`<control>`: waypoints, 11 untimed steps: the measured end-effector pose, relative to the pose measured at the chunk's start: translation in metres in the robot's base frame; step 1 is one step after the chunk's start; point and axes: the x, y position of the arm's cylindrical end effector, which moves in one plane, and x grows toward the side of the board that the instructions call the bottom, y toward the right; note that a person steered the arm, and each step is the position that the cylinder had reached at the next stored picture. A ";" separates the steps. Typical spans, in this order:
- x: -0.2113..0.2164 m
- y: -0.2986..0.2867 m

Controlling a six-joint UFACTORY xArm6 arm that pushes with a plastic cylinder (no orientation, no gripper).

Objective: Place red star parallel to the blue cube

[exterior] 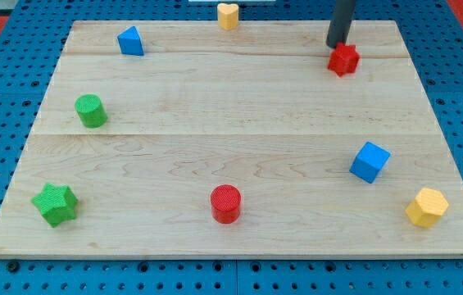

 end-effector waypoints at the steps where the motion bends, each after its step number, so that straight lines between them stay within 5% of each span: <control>1: 0.058 -0.001; 3: 0.008 0.026; 6: 0.090 0.020; 11: 0.051 0.019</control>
